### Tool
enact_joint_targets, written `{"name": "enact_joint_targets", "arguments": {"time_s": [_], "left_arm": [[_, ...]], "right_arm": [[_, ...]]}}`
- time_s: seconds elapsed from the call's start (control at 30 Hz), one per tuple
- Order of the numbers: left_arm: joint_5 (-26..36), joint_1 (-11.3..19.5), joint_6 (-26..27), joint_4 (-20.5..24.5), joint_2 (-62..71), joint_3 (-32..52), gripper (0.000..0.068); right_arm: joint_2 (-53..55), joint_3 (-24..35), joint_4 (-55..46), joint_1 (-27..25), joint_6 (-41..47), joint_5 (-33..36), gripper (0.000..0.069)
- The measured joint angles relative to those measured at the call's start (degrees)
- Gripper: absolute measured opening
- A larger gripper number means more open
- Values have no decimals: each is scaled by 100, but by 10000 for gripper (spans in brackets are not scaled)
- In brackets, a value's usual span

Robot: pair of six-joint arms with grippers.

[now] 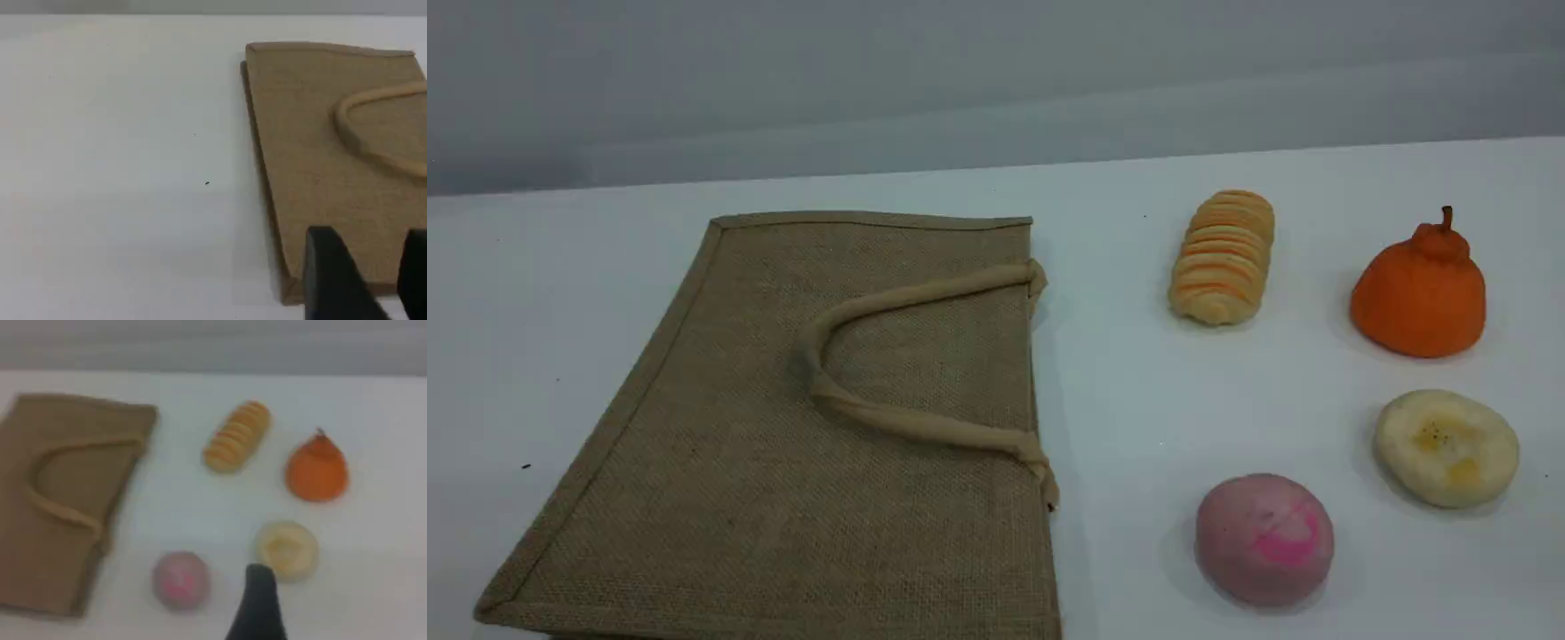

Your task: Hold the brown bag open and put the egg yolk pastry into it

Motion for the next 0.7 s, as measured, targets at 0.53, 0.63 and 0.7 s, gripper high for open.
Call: {"name": "enact_joint_targets", "arguments": {"time_s": [0.53,0.63,0.7], "left_arm": [[-830,0,1173,-1327,1491,-1184,250],[-1082,0,1601,-1810,1972,-1241,250],[-1181,0,1899,-2156,2257,-1241,250]], "right_arm": [[1033,-711,957,0,-842,-776,512],[1588,-743,1310,0,-1169,-1132,512],[1955,-743,1630,0,-1437,-1394,512]]}}
